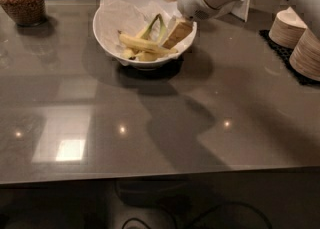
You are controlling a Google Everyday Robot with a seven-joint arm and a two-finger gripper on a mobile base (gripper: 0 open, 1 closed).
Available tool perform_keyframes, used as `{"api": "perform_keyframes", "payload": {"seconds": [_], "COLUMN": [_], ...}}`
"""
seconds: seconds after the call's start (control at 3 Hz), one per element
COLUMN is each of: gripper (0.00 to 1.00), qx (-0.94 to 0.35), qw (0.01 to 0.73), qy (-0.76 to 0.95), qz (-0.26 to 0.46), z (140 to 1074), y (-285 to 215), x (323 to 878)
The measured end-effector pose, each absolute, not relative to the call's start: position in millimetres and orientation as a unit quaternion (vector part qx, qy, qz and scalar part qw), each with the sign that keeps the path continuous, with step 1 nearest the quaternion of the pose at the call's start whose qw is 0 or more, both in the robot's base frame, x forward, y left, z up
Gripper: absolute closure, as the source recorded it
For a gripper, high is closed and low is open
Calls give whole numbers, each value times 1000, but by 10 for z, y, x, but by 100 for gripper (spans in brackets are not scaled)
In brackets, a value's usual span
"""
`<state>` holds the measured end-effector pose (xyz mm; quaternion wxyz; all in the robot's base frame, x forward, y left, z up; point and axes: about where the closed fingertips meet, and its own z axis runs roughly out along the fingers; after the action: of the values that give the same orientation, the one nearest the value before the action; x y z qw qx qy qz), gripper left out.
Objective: Pick banana from white bowl
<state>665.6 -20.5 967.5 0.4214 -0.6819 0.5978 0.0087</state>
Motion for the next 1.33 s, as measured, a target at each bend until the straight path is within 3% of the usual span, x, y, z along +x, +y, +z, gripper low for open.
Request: {"api": "perform_keyframes", "payload": {"seconds": [0.67,1.0,1.33], "gripper": [70,62,48], "qx": [-692,-696,-699], "qw": [412,405,397], "qy": [592,592,593], "qz": [22,33,42], "z": [9442,9345,9255], "y": [-48,15,59], "x": [6771,6769,6773]}}
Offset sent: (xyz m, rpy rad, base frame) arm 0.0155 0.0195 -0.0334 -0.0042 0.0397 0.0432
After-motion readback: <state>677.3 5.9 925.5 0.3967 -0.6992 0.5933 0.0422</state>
